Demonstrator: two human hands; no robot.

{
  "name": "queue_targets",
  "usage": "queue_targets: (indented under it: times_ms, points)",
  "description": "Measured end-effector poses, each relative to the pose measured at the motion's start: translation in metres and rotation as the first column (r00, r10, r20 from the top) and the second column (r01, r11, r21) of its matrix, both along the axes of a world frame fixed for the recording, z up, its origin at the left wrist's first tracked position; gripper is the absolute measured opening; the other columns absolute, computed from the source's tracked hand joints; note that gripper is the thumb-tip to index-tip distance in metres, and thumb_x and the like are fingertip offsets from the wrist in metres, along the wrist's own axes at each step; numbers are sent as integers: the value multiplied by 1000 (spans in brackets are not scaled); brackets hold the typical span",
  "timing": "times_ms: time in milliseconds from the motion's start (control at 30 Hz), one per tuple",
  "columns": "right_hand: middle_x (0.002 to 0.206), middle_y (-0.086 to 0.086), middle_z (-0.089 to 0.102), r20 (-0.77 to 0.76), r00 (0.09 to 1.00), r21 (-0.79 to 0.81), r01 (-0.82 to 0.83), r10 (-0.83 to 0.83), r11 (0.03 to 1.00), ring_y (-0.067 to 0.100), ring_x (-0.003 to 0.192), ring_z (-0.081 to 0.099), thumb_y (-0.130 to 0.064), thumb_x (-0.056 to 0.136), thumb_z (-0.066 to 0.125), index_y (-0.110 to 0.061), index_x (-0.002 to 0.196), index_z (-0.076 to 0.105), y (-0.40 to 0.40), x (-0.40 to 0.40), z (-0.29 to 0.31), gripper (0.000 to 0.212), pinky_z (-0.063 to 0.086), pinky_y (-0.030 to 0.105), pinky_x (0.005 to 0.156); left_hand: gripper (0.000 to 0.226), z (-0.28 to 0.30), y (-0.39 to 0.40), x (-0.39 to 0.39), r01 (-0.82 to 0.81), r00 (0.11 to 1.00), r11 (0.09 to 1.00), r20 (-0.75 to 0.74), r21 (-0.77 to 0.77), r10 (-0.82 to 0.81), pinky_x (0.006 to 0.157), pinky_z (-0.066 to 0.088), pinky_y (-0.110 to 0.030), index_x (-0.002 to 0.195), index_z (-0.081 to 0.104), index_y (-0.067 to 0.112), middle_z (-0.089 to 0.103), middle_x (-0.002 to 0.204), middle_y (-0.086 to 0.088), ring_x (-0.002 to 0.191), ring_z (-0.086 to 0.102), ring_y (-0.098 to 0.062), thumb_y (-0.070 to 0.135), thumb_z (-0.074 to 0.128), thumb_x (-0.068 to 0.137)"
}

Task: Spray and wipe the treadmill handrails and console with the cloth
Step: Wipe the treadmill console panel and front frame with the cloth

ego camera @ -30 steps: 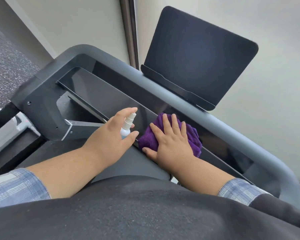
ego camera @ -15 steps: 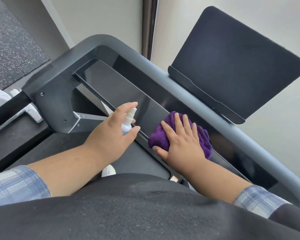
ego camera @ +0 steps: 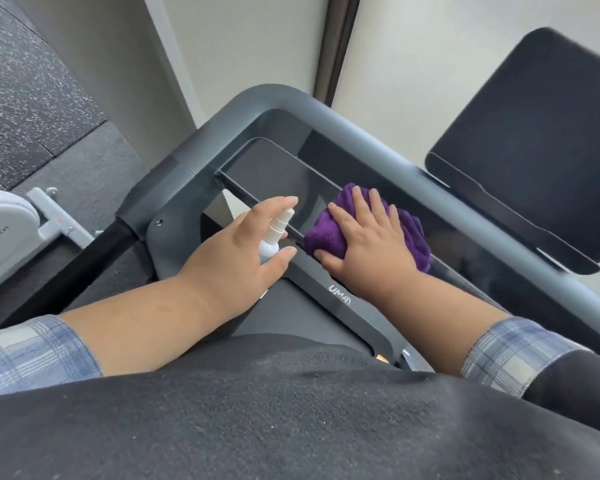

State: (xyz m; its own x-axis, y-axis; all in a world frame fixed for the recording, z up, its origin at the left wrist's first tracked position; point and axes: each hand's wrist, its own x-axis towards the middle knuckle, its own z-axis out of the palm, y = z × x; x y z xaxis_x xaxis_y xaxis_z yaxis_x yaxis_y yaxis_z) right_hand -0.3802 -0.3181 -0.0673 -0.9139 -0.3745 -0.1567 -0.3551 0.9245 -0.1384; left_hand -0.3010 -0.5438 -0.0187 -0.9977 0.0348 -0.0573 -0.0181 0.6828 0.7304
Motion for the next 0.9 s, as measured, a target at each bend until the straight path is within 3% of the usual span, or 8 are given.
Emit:
queue_targets:
  times_ms: [100, 267, 300, 400, 467, 600, 733, 900]
  points:
    - [168, 8, 9, -12, 1000, 11, -16, 16, 1000, 32, 154, -2, -79, 81, 39, -34, 154, 29, -38, -17, 0, 86, 1, 55, 123, 60, -1, -28, 6, 17, 1000, 1000, 2, -11, -17, 76, 34, -5, 136, 26, 66, 48, 108, 42, 94, 49, 19, 51, 59, 87]
    - [168, 9, 9, -23, 997, 33, -74, 75, 997, 33, 154, 0, -80, 81, 34, -31, 156, 26, -105, -55, 1, 90, 2, 56, 123, 61, -5, -61, 12, 23, 999, 1000, -27, -6, -23, 74, 35, -8, 137, 25, 62, 49, 121, 30, 102, 51, 1, 50, 59, 88]
    - [168, 8, 8, -19, 996, 46, -82, 83, 996, 33, 154, -1, -81, 79, 30, -31, 157, 24, -115, -60, 1, 92, 2, 56, 123, 61, -6, -65, 13, 31, 999, 1000, -27, 1, -31, 77, 36, -11, 137, 25, 62, 51, 121, 29, 103, 52, 4, 49, 59, 88]
    - [169, 6, 5, 7, 997, 62, -77, 76, 995, 31, 154, -3, -82, 71, 19, -31, 158, 18, -129, -64, 4, 101, 1, 54, 123, 60, -9, -71, 15, 54, 998, 998, -26, 34, -53, 79, 32, 2, 135, 26, 63, 49, 113, 37, 100, 46, 26, 46, 61, 89]
    - [169, 4, 6, 26, 998, 41, -55, 54, 998, 28, 155, -2, -81, 70, 17, -31, 159, 17, -125, -57, 7, 102, 3, 52, 124, 61, -8, -71, 14, 68, 998, 996, -18, 54, -67, 78, 34, 2, 136, 27, 64, 52, 112, 32, 101, 47, 23, 46, 61, 89]
    - [168, -2, 9, 23, 1000, 4, -1, 1, 1000, 25, 155, 2, -80, 81, 36, -36, 158, 20, -89, -31, 7, 90, 6, 50, 124, 62, -8, -68, 13, 101, 995, 991, -22, 90, -100, 80, 43, -13, 138, 26, 63, 57, 117, 24, 103, 55, 4, 47, 60, 89]
    - [168, -2, 9, 17, 999, 32, 47, -47, 998, 24, 155, 2, -81, 79, 39, -36, 158, 18, -67, -15, 4, 92, 7, 50, 124, 62, -13, -72, 14, 116, 993, 988, -30, 100, -113, 78, 41, -12, 139, 27, 62, 55, 116, 28, 98, 51, 19, 46, 60, 89]
    - [169, 4, 7, -9, 999, 44, 37, -36, 998, 30, 154, 2, -79, 79, 41, -31, 158, 20, -97, -28, 5, 95, 6, 53, 124, 61, -16, -83, 14, 70, 997, 993, -35, 97, -67, 80, 36, -8, 138, 27, 63, 56, 115, 26, 100, 49, 20, 49, 59, 88]
